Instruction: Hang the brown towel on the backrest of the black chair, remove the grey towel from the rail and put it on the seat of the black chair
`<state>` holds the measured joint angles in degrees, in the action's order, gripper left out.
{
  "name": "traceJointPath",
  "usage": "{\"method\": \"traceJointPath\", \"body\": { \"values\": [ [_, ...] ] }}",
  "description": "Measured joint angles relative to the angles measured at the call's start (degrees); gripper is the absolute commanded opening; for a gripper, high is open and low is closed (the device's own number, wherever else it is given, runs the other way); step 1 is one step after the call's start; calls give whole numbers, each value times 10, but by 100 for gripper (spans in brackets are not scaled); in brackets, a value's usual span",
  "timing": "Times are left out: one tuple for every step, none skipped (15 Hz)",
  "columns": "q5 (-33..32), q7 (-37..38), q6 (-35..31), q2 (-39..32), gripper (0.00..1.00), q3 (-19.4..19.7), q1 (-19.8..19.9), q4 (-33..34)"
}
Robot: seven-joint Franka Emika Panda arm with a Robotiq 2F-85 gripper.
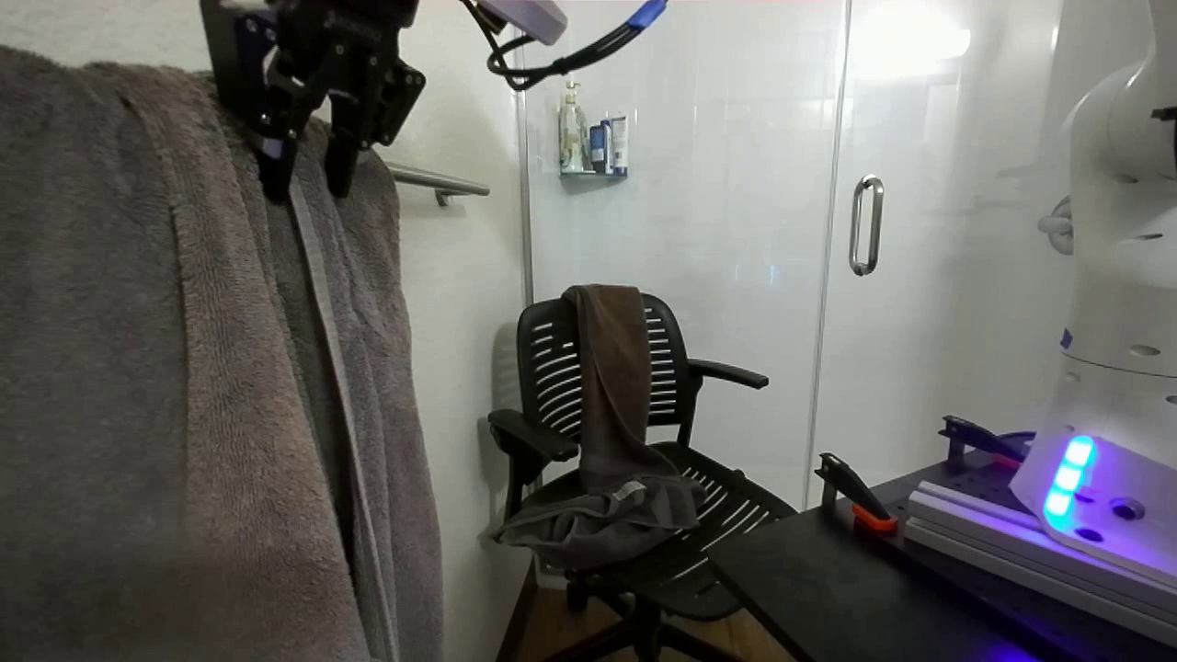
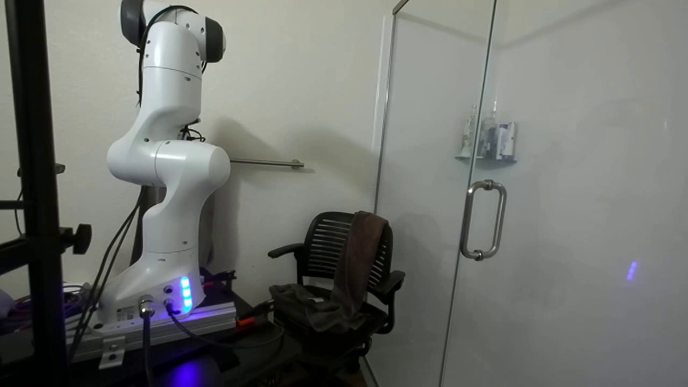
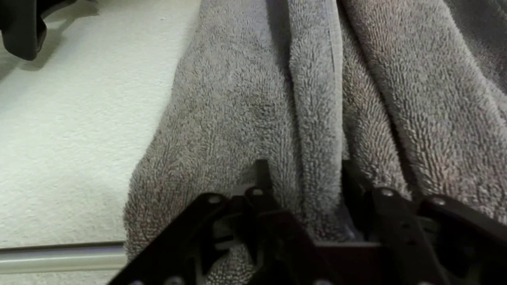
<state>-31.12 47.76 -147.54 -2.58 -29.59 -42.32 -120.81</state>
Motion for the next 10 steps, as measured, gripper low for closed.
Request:
{"method": "traceJointPath", "body": {
  "values": [
    [-4, 5, -3, 0, 10, 0, -1, 0],
    [-7, 9, -5, 0, 5, 0, -2, 0],
    [-10, 12, -6, 0, 2, 0, -2, -1],
    [-13, 15, -7, 0, 0, 0, -2, -1],
    [-14, 18, -7, 0, 3, 0, -2, -1],
    [-14, 22, -6, 0, 1, 0, -2, -1],
    [-14, 24, -3, 2, 3, 0, -2, -1],
    [-16, 24, 2, 7, 3, 0, -3, -1],
    [-23, 28, 20, 15, 3, 0, -5, 2],
    [-31, 39, 51, 30, 3, -2, -10, 8]
  ]
}}
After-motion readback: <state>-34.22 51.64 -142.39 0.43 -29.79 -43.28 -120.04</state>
